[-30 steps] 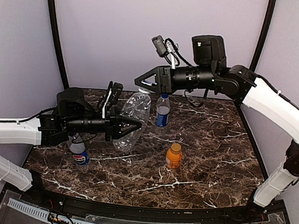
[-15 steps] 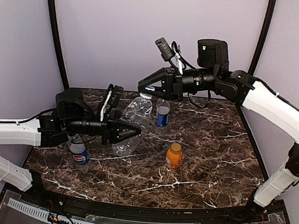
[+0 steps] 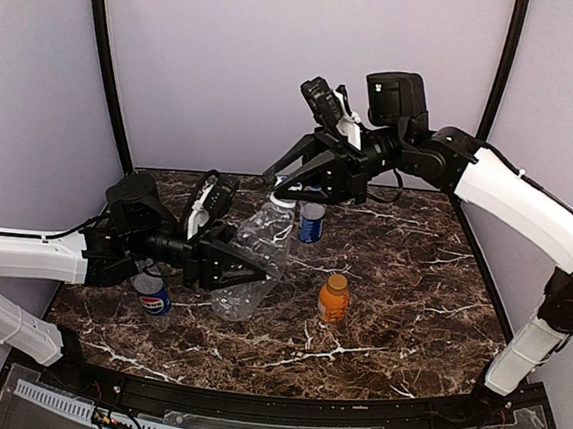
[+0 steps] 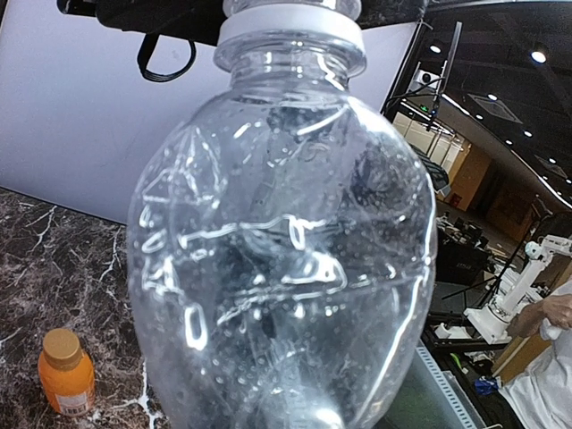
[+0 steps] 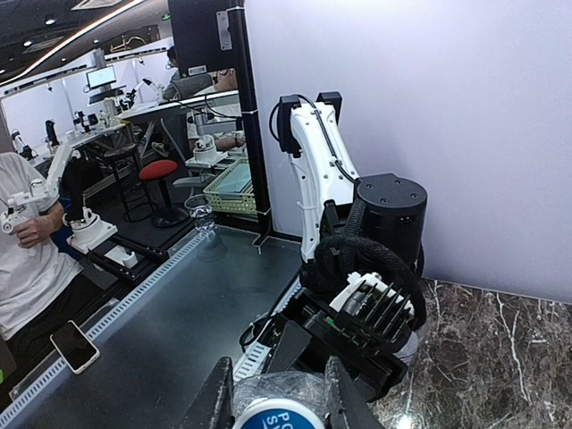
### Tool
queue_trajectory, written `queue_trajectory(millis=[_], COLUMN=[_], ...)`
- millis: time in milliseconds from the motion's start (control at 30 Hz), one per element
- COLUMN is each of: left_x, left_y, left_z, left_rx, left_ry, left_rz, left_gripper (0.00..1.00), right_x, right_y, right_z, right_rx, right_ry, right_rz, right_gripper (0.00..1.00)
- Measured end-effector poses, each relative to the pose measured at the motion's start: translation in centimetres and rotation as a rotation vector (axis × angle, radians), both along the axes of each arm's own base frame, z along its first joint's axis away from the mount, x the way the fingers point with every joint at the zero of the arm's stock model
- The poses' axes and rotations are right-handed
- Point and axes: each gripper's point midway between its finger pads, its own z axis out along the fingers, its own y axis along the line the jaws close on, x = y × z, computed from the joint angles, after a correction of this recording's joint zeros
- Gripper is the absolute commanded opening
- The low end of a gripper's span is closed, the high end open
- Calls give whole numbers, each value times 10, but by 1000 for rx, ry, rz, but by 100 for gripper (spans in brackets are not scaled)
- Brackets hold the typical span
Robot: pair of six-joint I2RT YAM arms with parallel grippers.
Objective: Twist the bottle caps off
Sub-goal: Unscrew the bottle cap from the plastic bottle.
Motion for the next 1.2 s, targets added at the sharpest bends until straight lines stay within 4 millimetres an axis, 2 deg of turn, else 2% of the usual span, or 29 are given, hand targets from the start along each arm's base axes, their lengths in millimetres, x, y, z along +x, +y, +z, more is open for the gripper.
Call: queue_trajectory(millis=[300, 733, 933, 1200], left_x=[0, 11, 13, 21], left_y=[-2, -2, -3, -3], left_z=[1, 1, 0, -1], left_rx=[-12, -17, -19, -10], left_ry=[8, -19, -35, -59], left_rz=[-17, 38, 50, 102], left_gripper=[34, 34, 34, 34], right_x=[2, 21, 24, 28], right_y=[0, 2, 2, -1], right_z=[0, -1, 0, -1], right_rx=[-7, -54, -58, -75], right_ry=[12, 76, 86, 117], right_rz=[0, -101, -124, -185], right_gripper=[27, 41, 57, 70])
